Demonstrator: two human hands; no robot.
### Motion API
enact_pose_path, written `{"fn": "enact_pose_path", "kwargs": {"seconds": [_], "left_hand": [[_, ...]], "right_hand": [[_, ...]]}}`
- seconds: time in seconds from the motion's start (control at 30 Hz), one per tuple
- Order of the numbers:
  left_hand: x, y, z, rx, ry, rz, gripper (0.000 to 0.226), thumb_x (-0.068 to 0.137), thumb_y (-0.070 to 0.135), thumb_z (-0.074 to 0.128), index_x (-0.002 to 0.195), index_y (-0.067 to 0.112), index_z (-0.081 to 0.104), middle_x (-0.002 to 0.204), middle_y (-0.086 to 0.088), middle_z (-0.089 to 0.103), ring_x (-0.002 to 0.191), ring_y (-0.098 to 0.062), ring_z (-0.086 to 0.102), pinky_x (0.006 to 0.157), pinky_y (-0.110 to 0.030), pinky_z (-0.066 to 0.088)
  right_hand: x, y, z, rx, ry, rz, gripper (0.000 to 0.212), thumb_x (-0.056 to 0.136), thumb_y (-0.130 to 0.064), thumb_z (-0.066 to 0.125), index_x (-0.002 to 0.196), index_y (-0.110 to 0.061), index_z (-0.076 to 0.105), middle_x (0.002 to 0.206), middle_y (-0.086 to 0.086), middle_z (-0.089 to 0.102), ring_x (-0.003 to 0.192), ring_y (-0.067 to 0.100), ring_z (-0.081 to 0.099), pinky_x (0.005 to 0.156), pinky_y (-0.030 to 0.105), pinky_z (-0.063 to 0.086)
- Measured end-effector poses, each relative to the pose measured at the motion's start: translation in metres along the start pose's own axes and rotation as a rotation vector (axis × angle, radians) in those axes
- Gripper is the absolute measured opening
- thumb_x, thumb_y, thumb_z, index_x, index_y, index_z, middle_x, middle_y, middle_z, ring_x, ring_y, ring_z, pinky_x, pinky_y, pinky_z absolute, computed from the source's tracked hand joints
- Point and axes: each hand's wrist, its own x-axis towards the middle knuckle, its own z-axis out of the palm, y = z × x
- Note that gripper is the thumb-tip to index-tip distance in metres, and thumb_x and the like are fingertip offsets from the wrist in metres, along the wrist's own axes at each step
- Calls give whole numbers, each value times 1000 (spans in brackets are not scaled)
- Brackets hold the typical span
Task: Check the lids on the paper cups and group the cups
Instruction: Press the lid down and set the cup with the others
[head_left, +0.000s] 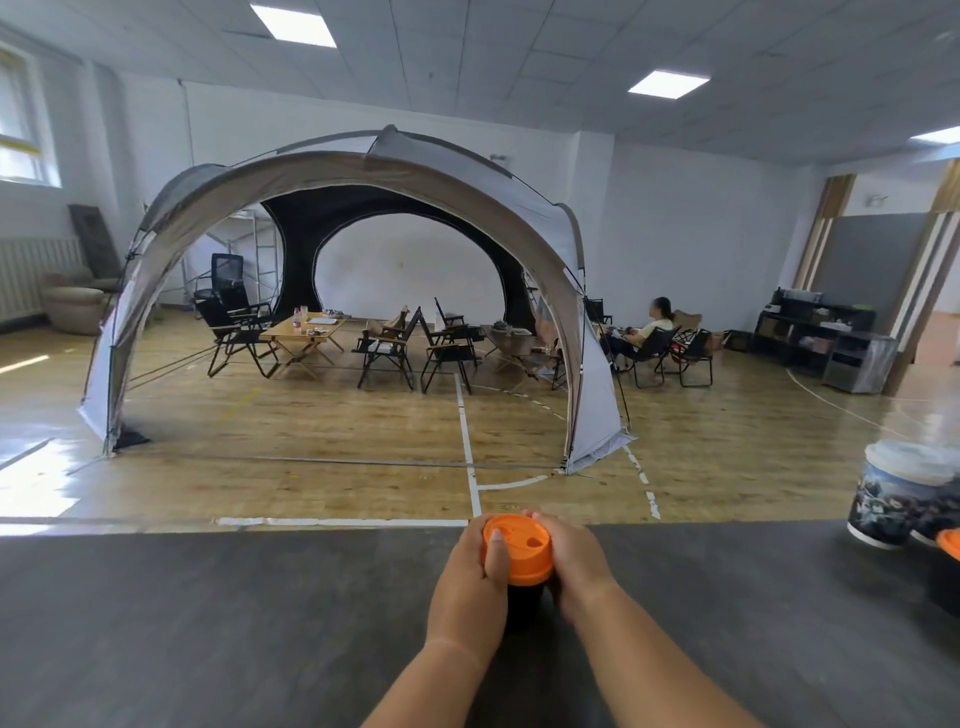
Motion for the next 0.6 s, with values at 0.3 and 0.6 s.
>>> {"fn": "enact_pose_path", "kwargs": {"seconds": [0.3,0.6], "left_hand": [[0,0,2,34,20,24,40,103,41,28,140,30,39,112,13,51,99,-6,48,83,-21,37],[-1,-3,1,16,9,26,39,101,44,28,135,31,43,124,6,58,101,-8,54,71,-15,39]], "right_hand": [[-23,16,3,-113,141,-216,27,105,-27,36,112,-21,61,106,2,62,91,10,56,64,20,41],[-46,33,10,-203,129,-318,40,106,-38,25,142,-31,41,132,-5,48,116,9,41,95,25,35]]}}
